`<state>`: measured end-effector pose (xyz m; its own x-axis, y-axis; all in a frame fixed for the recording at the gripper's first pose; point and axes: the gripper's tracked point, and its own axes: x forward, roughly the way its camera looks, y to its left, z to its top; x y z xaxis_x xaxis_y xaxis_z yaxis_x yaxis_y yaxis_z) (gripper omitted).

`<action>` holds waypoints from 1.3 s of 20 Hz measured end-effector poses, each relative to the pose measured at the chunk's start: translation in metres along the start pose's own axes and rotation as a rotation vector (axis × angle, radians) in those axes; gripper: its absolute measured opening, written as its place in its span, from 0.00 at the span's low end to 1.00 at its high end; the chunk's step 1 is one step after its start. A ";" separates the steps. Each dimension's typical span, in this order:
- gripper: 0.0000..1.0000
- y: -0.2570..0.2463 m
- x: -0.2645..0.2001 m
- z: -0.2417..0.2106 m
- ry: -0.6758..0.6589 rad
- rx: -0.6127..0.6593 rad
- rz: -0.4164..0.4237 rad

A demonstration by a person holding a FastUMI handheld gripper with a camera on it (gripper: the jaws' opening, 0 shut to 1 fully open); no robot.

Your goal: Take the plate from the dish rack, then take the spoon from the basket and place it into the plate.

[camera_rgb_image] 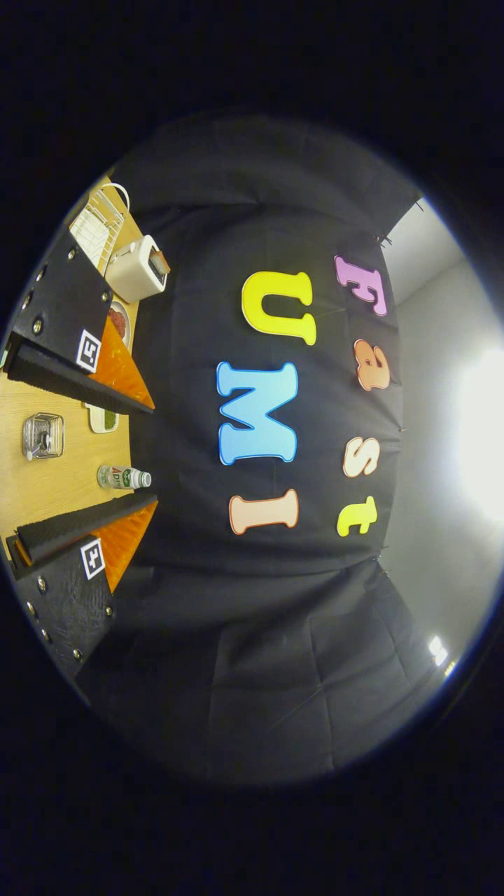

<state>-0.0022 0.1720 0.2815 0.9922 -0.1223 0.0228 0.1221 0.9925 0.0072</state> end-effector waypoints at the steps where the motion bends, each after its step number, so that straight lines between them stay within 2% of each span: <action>1: 0.71 -0.001 0.005 -0.008 0.017 0.005 -0.001; 9: 0.71 0.002 0.029 -0.107 0.208 0.041 0.020; 12: 0.71 0.004 0.030 -0.137 0.241 0.056 0.030; 20: 0.71 0.006 0.022 -0.221 0.376 0.036 0.050; 24: 0.72 0.008 0.013 -0.248 0.437 0.024 0.063; 25: 0.64 0.007 0.013 -0.252 0.442 0.013 0.062; 26: 0.64 0.006 0.012 -0.256 0.450 -0.003 0.059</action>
<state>0.0162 0.1773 0.0264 0.9091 -0.0516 -0.4134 0.0640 0.9978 0.0161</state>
